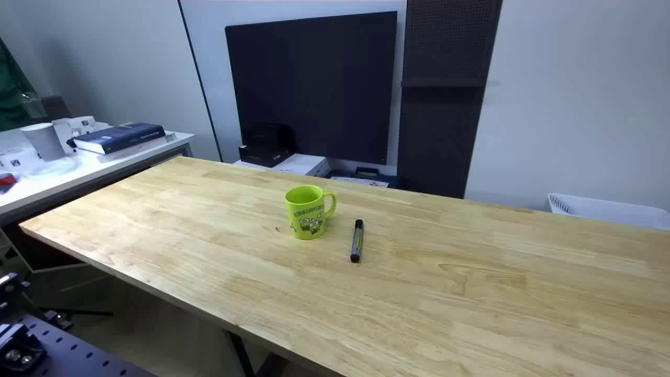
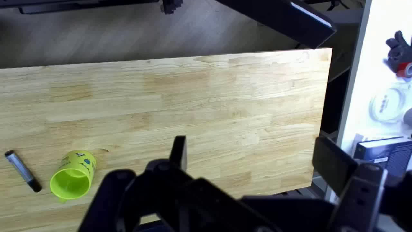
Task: Put the black marker inside the yellow mug
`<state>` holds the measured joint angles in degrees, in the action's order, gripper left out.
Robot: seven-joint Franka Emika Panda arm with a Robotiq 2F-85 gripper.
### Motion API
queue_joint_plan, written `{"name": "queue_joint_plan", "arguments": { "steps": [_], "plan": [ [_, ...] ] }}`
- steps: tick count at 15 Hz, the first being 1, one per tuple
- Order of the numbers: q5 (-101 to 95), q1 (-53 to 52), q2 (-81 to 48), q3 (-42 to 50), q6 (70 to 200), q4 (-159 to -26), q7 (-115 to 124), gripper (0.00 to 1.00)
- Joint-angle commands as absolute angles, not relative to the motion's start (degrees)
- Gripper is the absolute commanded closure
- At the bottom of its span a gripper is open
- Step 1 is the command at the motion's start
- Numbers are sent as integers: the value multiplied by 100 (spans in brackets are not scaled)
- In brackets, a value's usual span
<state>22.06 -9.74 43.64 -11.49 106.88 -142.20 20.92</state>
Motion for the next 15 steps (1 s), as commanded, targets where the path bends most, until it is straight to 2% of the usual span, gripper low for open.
{"name": "queue_joint_plan", "arguments": {
  "steps": [1, 11, 15],
  "plan": [
    [2248, -891, 4371, -1204, 10657, -14200, 2051, 0],
    [2247, -891, 4372, -1204, 10659, -14200, 2048, 0],
    [1480, -326, 4681, -1144, 11060, -14528, 2113, 0]
  ]
}}
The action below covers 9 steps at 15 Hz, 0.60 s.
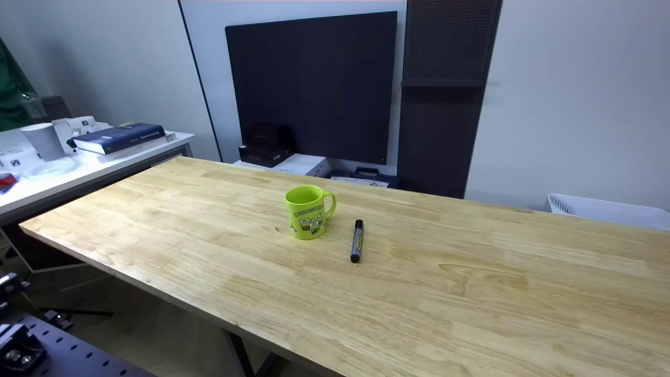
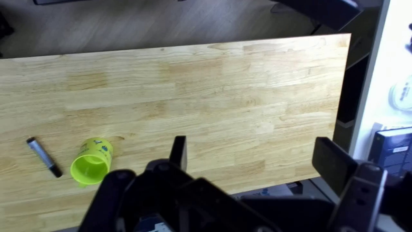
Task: Put the black marker inside the yellow mug
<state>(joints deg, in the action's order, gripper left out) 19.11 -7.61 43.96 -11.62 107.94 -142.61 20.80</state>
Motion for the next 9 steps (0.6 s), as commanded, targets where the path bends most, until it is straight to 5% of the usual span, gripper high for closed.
{"name": "queue_joint_plan", "arguments": {
  "steps": [1, 6, 9],
  "plan": [
    [1241, -120, 4776, -1057, 11255, -14670, 2105, 0],
    [-122, 1141, 4901, -314, 12284, -15292, 1842, 0],
    [144, 900, 4743, -331, 12044, -15096, 1732, 0]
  ]
}}
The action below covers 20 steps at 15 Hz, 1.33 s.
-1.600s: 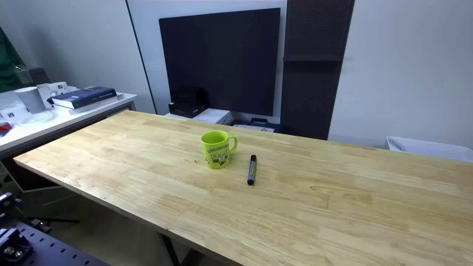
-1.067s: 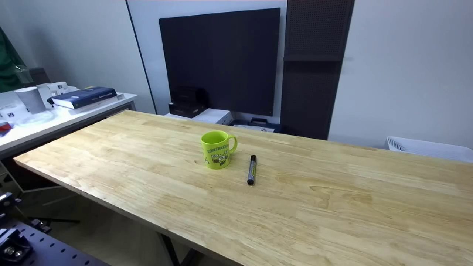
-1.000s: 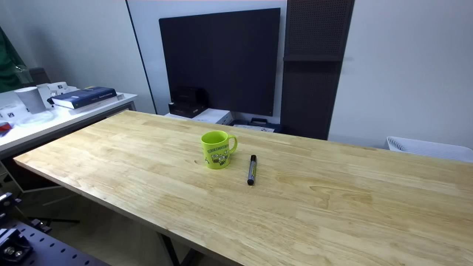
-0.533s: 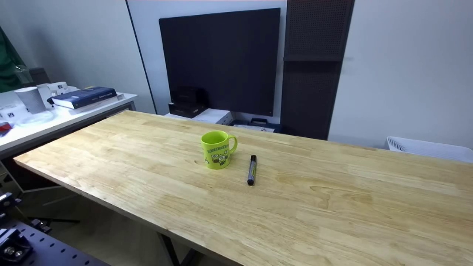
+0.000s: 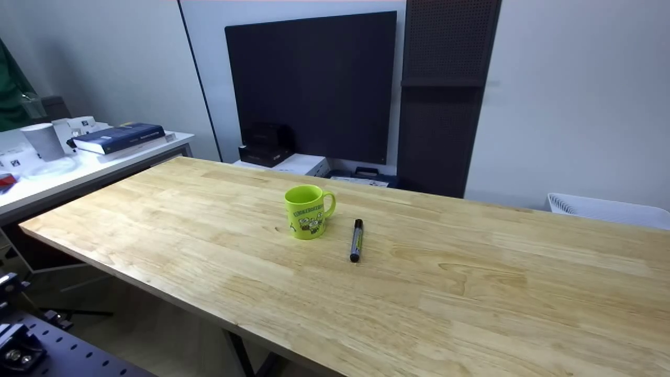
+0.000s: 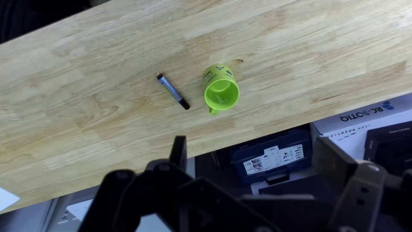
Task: Put the black marker inside the yellow mug
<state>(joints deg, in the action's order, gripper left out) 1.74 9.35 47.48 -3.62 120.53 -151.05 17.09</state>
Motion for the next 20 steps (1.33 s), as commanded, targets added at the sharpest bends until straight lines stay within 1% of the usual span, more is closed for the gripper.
{"name": "queue_joint_plan", "arguments": {
  "steps": [1, 4, 7, 13, 15, 18, 19, 20],
  "plan": [
    [148, 847, 4742, -362, 12044, -15093, 1736, 0],
    [59, 855, 4735, -400, 12046, -15022, 1778, 0],
    [-15, 949, 4227, 133, 12052, -14785, 1123, 0],
    [-411, 1386, 2395, 1412, 12240, -14268, -379, 0],
    [-585, 1493, 1727, 1603, 12331, -14050, -651, 0],
    [-900, 1526, 671, 1528, 12788, -13592, -484, 0],
    [-704, 1549, 1455, 1615, 12695, -14147, -681, 0],
    [-764, 1542, 1130, 1593, 12821, -14004, -670, 0]
  ]
}}
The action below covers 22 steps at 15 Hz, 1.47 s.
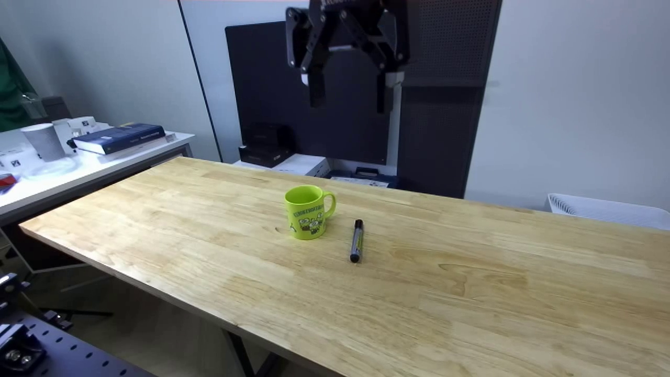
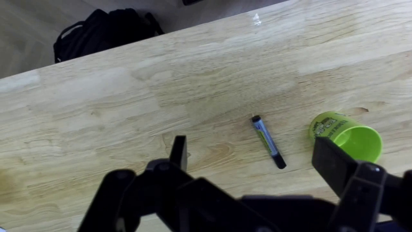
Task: Put the black marker inside the yellow mug
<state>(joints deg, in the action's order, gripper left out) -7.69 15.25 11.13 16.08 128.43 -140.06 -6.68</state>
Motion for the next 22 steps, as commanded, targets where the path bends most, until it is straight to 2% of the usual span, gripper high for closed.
{"name": "queue_joint_plan", "arguments": {
  "steps": [1, 5, 13, 16, 18, 19, 22],
  "plan": [
    [-783, 1533, 878, 1570, 12878, -13878, -665, 0],
    [-982, 1537, 579, 1500, 13019, -13697, -374, 0],
    [-3378, 1343, -1250, 1521, 14877, -12963, 1359, 0],
    [-1936, 1311, -1730, 1151, 15280, -12822, 419, 0],
    [-853, 2062, -1926, 112, 15212, -12744, -463, 0],
    [-1326, 1362, -1717, 952, 15317, -12997, -5, 0],
    [-1150, 1293, -1828, 943, 15324, -12972, -143, 0]
  ]
}}
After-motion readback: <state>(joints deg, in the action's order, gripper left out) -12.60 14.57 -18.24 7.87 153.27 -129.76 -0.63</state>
